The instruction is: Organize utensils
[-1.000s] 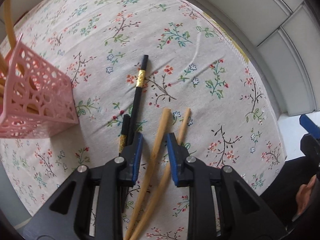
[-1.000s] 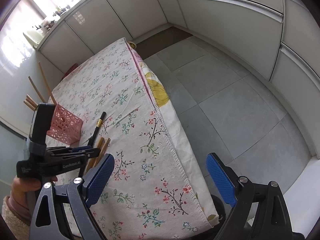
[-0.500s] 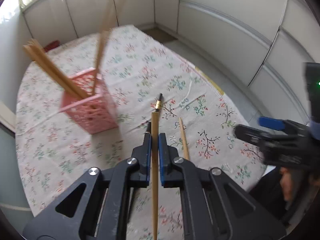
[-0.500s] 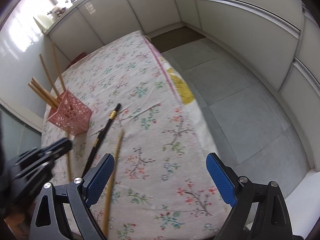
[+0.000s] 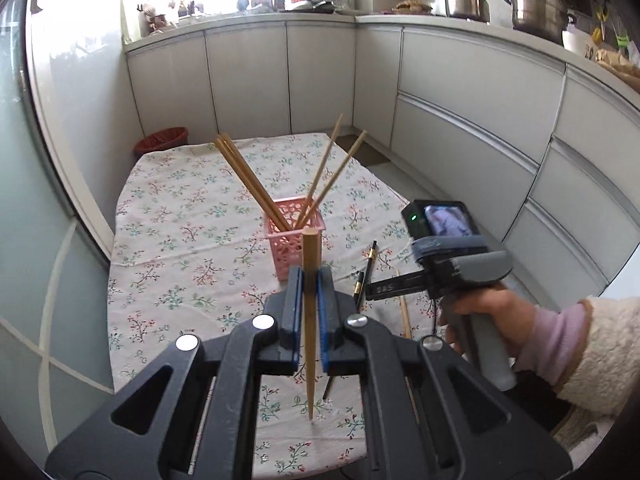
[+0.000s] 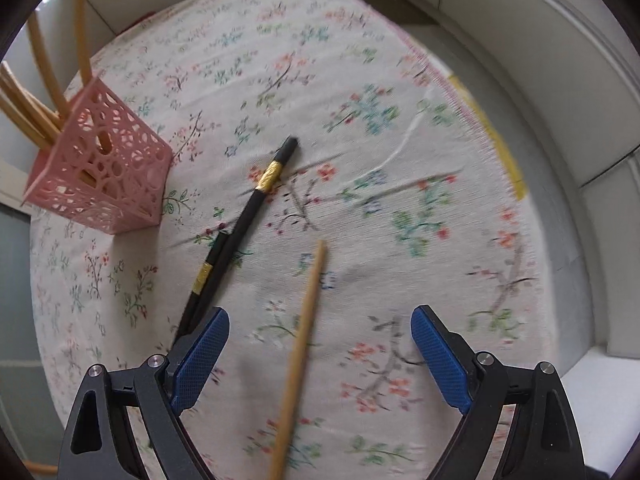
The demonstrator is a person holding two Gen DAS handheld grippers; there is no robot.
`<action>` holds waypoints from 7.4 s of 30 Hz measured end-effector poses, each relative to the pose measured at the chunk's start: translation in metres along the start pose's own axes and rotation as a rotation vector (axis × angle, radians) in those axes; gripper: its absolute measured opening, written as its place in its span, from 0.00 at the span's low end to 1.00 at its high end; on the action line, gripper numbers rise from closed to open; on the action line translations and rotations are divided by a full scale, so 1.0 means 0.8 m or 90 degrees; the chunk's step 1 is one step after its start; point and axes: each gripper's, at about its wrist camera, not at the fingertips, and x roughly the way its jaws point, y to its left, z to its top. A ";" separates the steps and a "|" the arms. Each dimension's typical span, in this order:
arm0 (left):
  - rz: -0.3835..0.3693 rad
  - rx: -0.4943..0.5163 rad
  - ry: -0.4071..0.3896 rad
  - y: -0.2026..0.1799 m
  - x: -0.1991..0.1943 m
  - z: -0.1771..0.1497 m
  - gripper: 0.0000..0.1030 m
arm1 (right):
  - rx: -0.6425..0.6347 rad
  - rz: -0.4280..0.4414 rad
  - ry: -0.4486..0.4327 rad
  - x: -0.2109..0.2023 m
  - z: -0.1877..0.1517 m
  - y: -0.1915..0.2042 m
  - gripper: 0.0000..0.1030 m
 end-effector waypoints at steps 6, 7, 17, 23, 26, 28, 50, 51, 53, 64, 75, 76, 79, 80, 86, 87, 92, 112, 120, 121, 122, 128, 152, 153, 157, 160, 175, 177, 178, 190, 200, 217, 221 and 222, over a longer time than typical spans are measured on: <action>0.006 -0.030 -0.011 0.012 -0.009 0.002 0.08 | -0.043 -0.033 -0.068 -0.006 -0.005 0.014 0.07; 0.007 -0.033 -0.010 0.012 -0.009 0.003 0.08 | -0.041 -0.026 -0.074 -0.006 -0.007 0.012 0.06; -0.006 -0.089 -0.042 0.022 -0.038 0.015 0.08 | -0.108 0.096 -0.310 -0.134 -0.062 0.004 0.05; -0.007 -0.111 -0.074 0.026 -0.056 0.028 0.08 | -0.135 0.167 -0.391 -0.234 -0.075 0.001 0.05; -0.011 -0.114 -0.086 0.024 -0.061 0.039 0.08 | -0.152 0.181 -0.428 -0.277 -0.078 0.003 0.05; -0.009 -0.112 -0.096 0.024 -0.063 0.051 0.08 | -0.153 0.192 -0.441 -0.301 -0.076 0.006 0.05; -0.022 -0.153 -0.153 0.048 -0.025 0.119 0.08 | -0.063 0.181 -0.190 -0.189 0.030 -0.030 0.70; -0.025 -0.153 -0.152 0.047 -0.025 0.115 0.08 | -0.045 0.166 -0.145 -0.150 0.042 -0.032 0.70; -0.026 -0.152 -0.153 0.045 -0.029 0.109 0.08 | -0.005 0.158 -0.077 -0.083 0.066 -0.039 0.70; -0.017 -0.155 -0.129 0.058 -0.025 0.100 0.08 | -0.028 0.083 -0.058 0.028 0.132 0.008 0.11; -0.020 -0.150 -0.126 0.051 -0.029 0.101 0.08 | -0.050 0.152 -0.224 -0.113 0.052 -0.020 0.07; -0.021 -0.151 -0.126 0.051 -0.030 0.101 0.08 | -0.057 0.159 -0.243 -0.136 0.044 -0.022 0.07; -0.023 -0.156 -0.126 0.052 -0.031 0.102 0.08 | -0.074 0.182 -0.299 -0.200 0.018 -0.027 0.07; -0.023 -0.158 -0.126 0.052 -0.032 0.102 0.08 | -0.080 0.186 -0.314 -0.218 0.013 -0.027 0.07; -0.022 -0.161 -0.130 0.054 -0.036 0.107 0.08 | -0.112 0.217 -0.380 -0.306 -0.009 -0.021 0.07; -0.023 -0.162 -0.131 0.054 -0.037 0.109 0.08 | -0.115 0.219 -0.388 -0.316 -0.011 -0.019 0.07; -0.018 -0.160 -0.136 0.059 -0.038 0.122 0.08 | -0.132 0.251 -0.407 -0.365 -0.007 -0.009 0.07; 0.027 -0.159 -0.208 0.074 0.029 0.169 0.08 | -0.151 0.285 -0.451 -0.353 0.083 0.076 0.07; 0.064 -0.236 -0.102 0.138 0.020 0.138 0.35 | -0.171 0.294 -0.445 -0.340 0.081 0.089 0.07; 0.069 -0.247 -0.017 0.154 0.052 0.125 0.39 | -0.173 0.297 -0.446 -0.343 0.078 0.088 0.07; 0.074 -0.262 0.066 0.168 0.085 0.108 0.39 | -0.175 0.303 -0.445 -0.345 0.075 0.087 0.07; 0.126 -0.348 0.352 0.219 0.238 0.006 0.39 | -0.187 0.308 -0.434 -0.356 0.059 0.080 0.07; 0.087 -0.319 0.192 0.177 0.159 -0.052 0.08 | -0.188 0.323 -0.415 -0.358 0.039 0.057 0.07; 0.069 -0.311 0.161 0.168 0.133 -0.052 0.08 | -0.190 0.320 -0.417 -0.359 0.035 0.057 0.07; 0.038 -0.269 0.057 0.141 0.049 -0.031 0.08 | -0.193 0.313 -0.412 -0.359 0.022 0.055 0.07; 0.026 -0.239 0.006 0.122 -0.009 -0.023 0.08 | -0.195 0.305 -0.406 -0.360 0.012 0.054 0.07; 0.009 -0.151 -0.178 0.082 -0.063 0.139 0.08 | -0.182 0.300 -0.465 -0.422 0.028 0.059 0.07; 0.011 -0.148 -0.197 0.079 -0.054 0.158 0.08 | -0.180 0.300 -0.477 -0.424 0.040 0.064 0.07; 0.013 -0.148 -0.205 0.079 -0.047 0.166 0.08 | -0.179 0.300 -0.481 -0.423 0.046 0.066 0.07; 0.015 -0.146 -0.183 0.072 0.039 0.175 0.08 | -0.176 0.281 -0.453 -0.342 0.111 0.094 0.07; -0.009 -0.200 -0.191 0.087 0.029 0.149 0.24 | -0.185 0.269 -0.433 -0.305 0.119 0.108 0.07; 0.014 -0.200 -0.100 0.066 0.005 0.101 0.47 | -0.176 0.190 -0.422 -0.290 0.063 0.092 0.68; -0.005 -0.196 -0.057 0.051 0.010 0.086 0.69 | -0.156 0.163 -0.407 -0.288 0.036 0.064 0.89; -0.004 -0.197 -0.050 0.047 0.011 0.082 0.73 | -0.154 0.156 -0.398 -0.285 0.030 0.058 0.89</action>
